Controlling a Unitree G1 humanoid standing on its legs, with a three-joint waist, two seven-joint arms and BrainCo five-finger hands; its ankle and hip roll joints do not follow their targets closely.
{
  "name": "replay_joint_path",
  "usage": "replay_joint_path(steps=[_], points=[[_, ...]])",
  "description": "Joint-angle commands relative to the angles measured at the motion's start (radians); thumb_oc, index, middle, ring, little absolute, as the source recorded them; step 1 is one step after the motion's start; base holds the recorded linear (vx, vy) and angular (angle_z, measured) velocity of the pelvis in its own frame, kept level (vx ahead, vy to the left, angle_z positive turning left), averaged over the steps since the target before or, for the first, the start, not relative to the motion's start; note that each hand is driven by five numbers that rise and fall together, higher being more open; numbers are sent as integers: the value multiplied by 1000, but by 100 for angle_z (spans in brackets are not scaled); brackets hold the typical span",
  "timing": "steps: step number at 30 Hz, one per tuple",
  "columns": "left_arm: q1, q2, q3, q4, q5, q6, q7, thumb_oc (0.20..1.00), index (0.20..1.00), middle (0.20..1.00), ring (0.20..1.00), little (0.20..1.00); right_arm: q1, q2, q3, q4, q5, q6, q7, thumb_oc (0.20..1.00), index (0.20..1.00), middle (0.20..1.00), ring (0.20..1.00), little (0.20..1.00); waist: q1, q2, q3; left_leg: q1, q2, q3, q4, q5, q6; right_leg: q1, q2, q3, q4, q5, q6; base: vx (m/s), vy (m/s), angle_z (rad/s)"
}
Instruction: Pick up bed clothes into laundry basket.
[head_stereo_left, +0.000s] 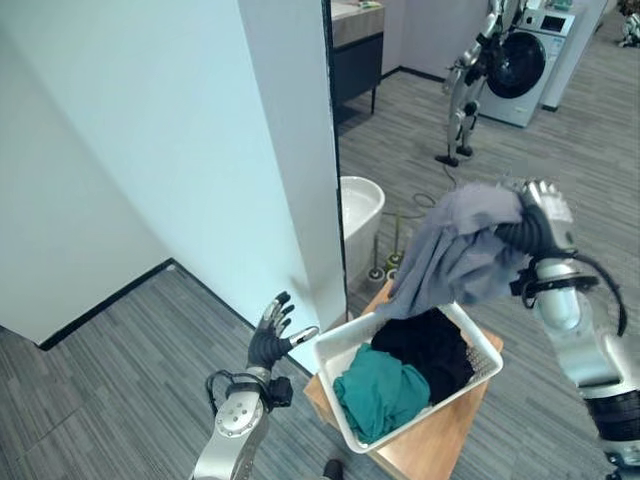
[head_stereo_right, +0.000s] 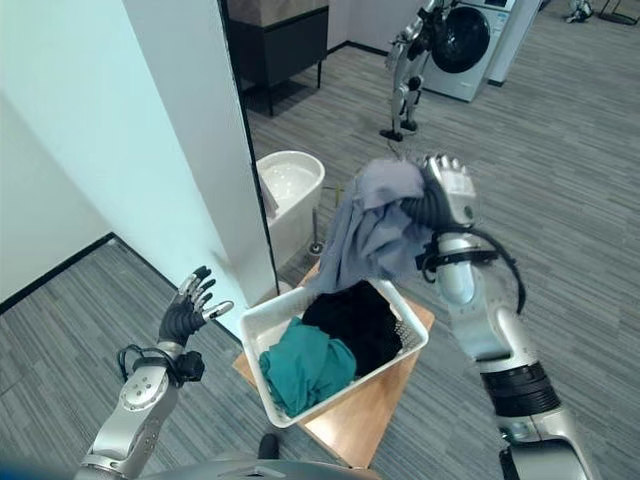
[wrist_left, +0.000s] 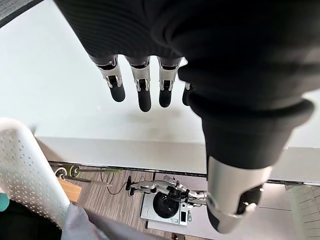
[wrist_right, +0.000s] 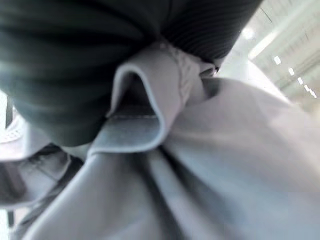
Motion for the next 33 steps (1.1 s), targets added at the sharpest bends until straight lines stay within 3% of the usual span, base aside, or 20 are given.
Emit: replay_joint_path(steps=[1, 11, 17, 18, 19, 26, 33], points=[[-29, 6, -1, -34, -13, -44, 8, 1000, 1000, 1000, 1000, 1000, -74, -33, 4, 12, -6, -23, -21, 200, 200, 200, 200, 200, 15, 11, -28, 33, 108, 43, 6, -18, -91, 34, -4, -54, 17, -52, -7, 0, 0, 0], [-19, -2, 3, -21, -20, -50, 13, 1000, 1000, 1000, 1000, 1000, 83, 30, 51, 119, -3, -19, 27, 200, 200, 200, 200, 200, 7, 20, -18, 27, 111, 39, 6, -14, -93, 28, -2, -58, 19, -55, -8, 0, 0, 0], [-19, 1, -17, 1, -24, -54, -2, 1000, 1000, 1000, 1000, 1000, 100, 74, 145, 313, -13, -12, 59, 200, 200, 200, 200, 200, 14, 28, -10, 25, 110, 32, 6, -9, -95, 31, -3, -67, 17, -56, -8, 0, 0, 0], [-19, 1, -20, 5, -31, -53, -10, 1000, 1000, 1000, 1000, 1000, 90, 86, 173, 352, -17, -11, 67, 451, 451, 451, 451, 451, 17, 29, -9, 24, 111, 31, 6, -8, -95, 33, -3, -69, 16, -58, -9, 0, 0, 0], [-20, 0, -27, 8, -37, -53, -14, 1000, 1000, 1000, 1000, 1000, 76, 98, 194, 388, -16, -5, 69, 1000, 1000, 1000, 1000, 1000, 24, 31, -8, 23, 111, 29, 6, -6, -96, 34, -4, -71, 15, -58, -9, 0, 0, 0], [-43, 28, -63, 26, -87, -63, -28, 1000, 1000, 1000, 1000, 1000, -103, 186, 321, 732, 9, 18, 24, 1000, 1000, 1000, 1000, 1000, 63, 39, -3, 13, 109, 18, 6, 6, -104, 33, -3, -88, 14, -58, -11, 2, -6, 5], [-35, 35, -71, 44, -121, -68, -40, 1000, 1000, 1000, 1000, 1000, -185, 196, 341, 850, 29, 31, 2, 1000, 1000, 1000, 1000, 1000, 87, 40, -7, 1, 107, 11, 6, 16, -107, 28, -3, -95, 14, -53, -13, 10, -8, 6]])
